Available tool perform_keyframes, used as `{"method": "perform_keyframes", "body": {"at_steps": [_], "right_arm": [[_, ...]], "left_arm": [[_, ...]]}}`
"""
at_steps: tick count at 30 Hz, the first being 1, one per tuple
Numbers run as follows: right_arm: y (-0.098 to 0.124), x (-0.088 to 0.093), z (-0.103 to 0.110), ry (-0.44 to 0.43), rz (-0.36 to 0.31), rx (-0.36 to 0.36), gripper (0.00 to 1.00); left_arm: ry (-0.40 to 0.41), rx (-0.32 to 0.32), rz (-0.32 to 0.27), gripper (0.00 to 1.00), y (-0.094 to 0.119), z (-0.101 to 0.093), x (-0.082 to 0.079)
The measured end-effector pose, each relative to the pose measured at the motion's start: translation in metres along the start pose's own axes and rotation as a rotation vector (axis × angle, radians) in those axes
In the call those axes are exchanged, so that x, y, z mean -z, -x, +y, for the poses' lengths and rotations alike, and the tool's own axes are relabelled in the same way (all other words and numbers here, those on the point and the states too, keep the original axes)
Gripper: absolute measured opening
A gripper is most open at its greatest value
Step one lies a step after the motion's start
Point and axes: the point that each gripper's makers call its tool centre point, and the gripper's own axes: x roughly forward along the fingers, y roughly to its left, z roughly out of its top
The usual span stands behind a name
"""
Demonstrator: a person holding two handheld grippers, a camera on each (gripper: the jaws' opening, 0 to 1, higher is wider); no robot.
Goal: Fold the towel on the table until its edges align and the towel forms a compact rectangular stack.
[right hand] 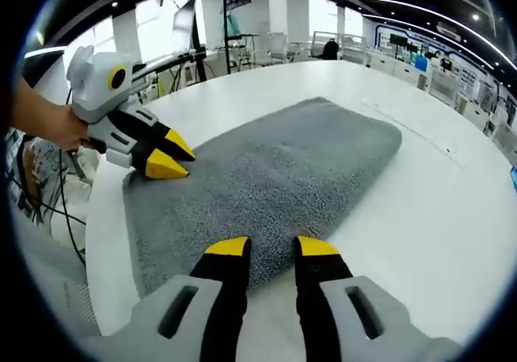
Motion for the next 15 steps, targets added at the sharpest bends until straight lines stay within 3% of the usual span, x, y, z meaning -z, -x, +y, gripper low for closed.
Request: {"method": "perform_keyframes", "body": {"at_steps": [6, 15], "right_arm": [[0.006, 0.006, -0.002, 0.002, -0.016, 0.011, 0.2], [0.025, 0.022, -0.015, 0.011, -0.006, 0.025, 0.2]], "left_arm": [[-0.006, 0.007, 0.004, 0.14, -0.006, -0.005, -0.002], [-0.026, 0.044, 0.019, 0.14, -0.019, -0.028, -0.012]]}}
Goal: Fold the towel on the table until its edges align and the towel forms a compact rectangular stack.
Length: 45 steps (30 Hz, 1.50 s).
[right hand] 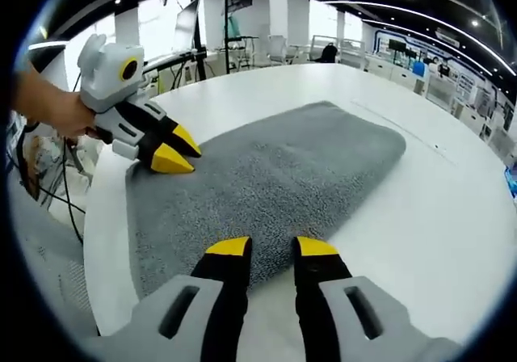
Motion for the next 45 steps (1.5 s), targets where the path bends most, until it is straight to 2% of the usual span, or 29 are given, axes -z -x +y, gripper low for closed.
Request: {"method": "perform_keyframes", "body": {"at_steps": [10, 20, 26, 33, 36, 39, 45], "right_arm": [[0.032, 0.026, -0.013, -0.003, 0.026, 0.022, 0.2], [0.058, 0.048, -0.026, 0.02, 0.056, 0.04, 0.19], [0.078, 0.066, -0.035, 0.028, 0.101, 0.027, 0.19], [0.098, 0.084, -0.049, 0.038, 0.119, 0.035, 0.19], [0.105, 0.089, -0.054, 0.018, 0.107, 0.043, 0.19], [0.107, 0.091, -0.055, -0.01, 0.087, 0.042, 0.19], [0.107, 0.089, -0.055, -0.01, 0.076, 0.034, 0.2]], "left_arm": [[-0.001, 0.049, -0.011, 0.14, -0.018, -0.036, -0.011], [-0.002, 0.082, 0.006, 0.14, -0.032, -0.069, -0.019], [-0.04, 0.13, 0.041, 0.14, -0.042, -0.099, -0.025], [-0.068, 0.15, 0.067, 0.14, -0.056, -0.126, -0.033], [-0.088, 0.143, 0.072, 0.14, -0.061, -0.133, -0.036], [-0.071, 0.113, 0.087, 0.15, -0.064, -0.133, -0.039], [-0.025, 0.059, 0.117, 0.15, -0.063, -0.133, -0.04]]}}
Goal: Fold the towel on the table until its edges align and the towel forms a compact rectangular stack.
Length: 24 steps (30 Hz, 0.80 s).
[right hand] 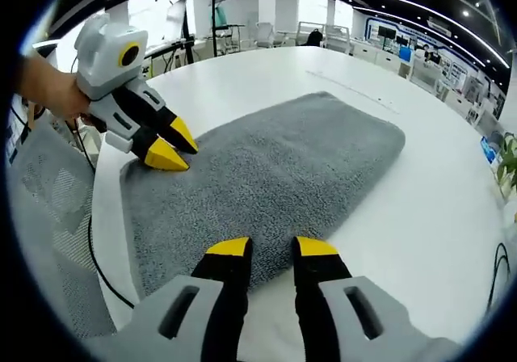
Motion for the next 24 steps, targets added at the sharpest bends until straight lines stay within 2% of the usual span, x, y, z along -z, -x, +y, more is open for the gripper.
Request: {"method": "perform_keyframes", "body": {"at_steps": [3, 6, 8, 10, 13, 18, 24], "right_arm": [[0.004, -0.004, 0.0, -0.016, -0.011, -0.015, 0.2], [0.011, -0.016, 0.003, -0.04, -0.074, -0.041, 0.21], [0.017, -0.026, 0.007, -0.021, -0.125, -0.06, 0.21], [0.024, -0.03, 0.013, -0.004, -0.143, -0.087, 0.22], [0.036, -0.038, 0.029, 0.084, -0.187, -0.147, 0.23], [0.048, -0.041, 0.041, 0.093, -0.208, -0.208, 0.22], [0.057, -0.034, 0.058, 0.149, -0.195, -0.231, 0.24]], "left_arm": [[0.009, -0.02, 0.002, 0.19, 0.004, 0.0, -0.005], [-0.005, -0.03, -0.013, 0.24, 0.011, -0.003, -0.012], [-0.026, -0.035, -0.025, 0.25, 0.015, -0.004, -0.016], [-0.056, -0.04, -0.043, 0.25, 0.021, -0.006, -0.021], [-0.056, -0.045, -0.061, 0.26, 0.03, -0.009, -0.027], [-0.038, -0.065, -0.11, 0.26, 0.044, -0.017, -0.042], [-0.1, -0.039, -0.097, 0.26, 0.054, -0.031, -0.035]]}}
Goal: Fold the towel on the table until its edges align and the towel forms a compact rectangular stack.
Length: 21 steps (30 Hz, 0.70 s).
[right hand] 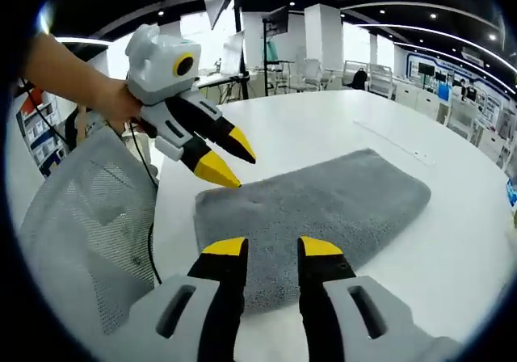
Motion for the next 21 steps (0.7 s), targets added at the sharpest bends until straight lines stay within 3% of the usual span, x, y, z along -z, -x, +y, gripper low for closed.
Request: {"method": "perform_keyframes", "body": {"at_steps": [11, 21], "right_arm": [[0.002, 0.015, 0.031, 0.044, 0.016, -0.026, 0.25], [0.007, 0.013, 0.042, 0.056, -0.003, -0.023, 0.25]], "left_arm": [[-0.051, 0.028, 0.034, 0.28, 0.012, -0.019, 0.017], [-0.103, 0.045, 0.058, 0.28, 0.012, -0.029, 0.023]]}}
